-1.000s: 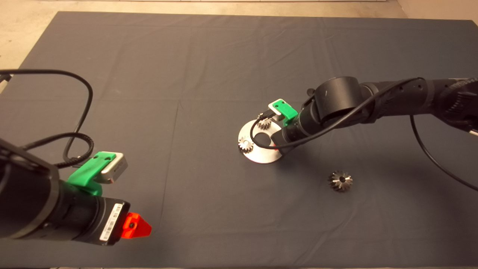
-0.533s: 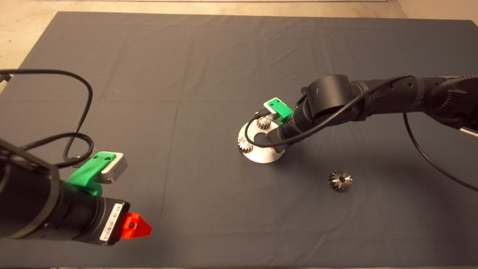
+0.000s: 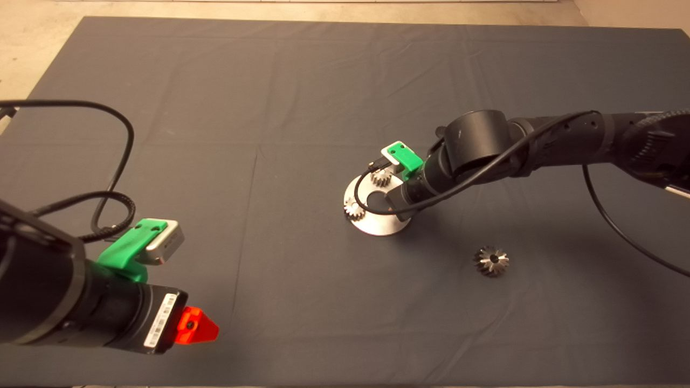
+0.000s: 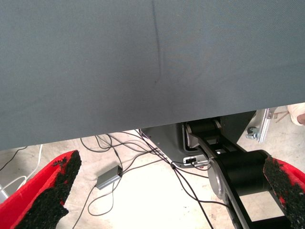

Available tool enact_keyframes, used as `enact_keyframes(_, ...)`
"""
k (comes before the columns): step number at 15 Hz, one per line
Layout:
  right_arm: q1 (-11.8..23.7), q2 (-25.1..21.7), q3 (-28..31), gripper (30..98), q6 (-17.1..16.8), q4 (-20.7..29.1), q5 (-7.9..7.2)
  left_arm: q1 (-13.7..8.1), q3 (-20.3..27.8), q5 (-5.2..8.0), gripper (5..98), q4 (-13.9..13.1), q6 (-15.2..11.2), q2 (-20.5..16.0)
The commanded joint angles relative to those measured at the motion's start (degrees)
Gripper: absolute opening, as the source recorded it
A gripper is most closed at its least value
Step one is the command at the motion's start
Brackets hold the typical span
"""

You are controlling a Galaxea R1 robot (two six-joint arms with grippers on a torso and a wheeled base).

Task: Remove an incorrectly installed larger gear and replace it with the correct smaller gear

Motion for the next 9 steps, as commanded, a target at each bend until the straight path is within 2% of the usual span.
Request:
enact_keyframes(1, 1.0, 0.1, 1.0, 41.4, 0.3, -1.5, -0.08, -0.2, 0.9, 0.20, 98.3, -0.9, -0.3, 0.0)
enact_keyframes(9, 1.0, 0.2, 1.3, 41.4, 0.2, -1.4, -0.87, -0.2, 0.9, 0.20, 98.3, -0.9, -0.4, 0.0)
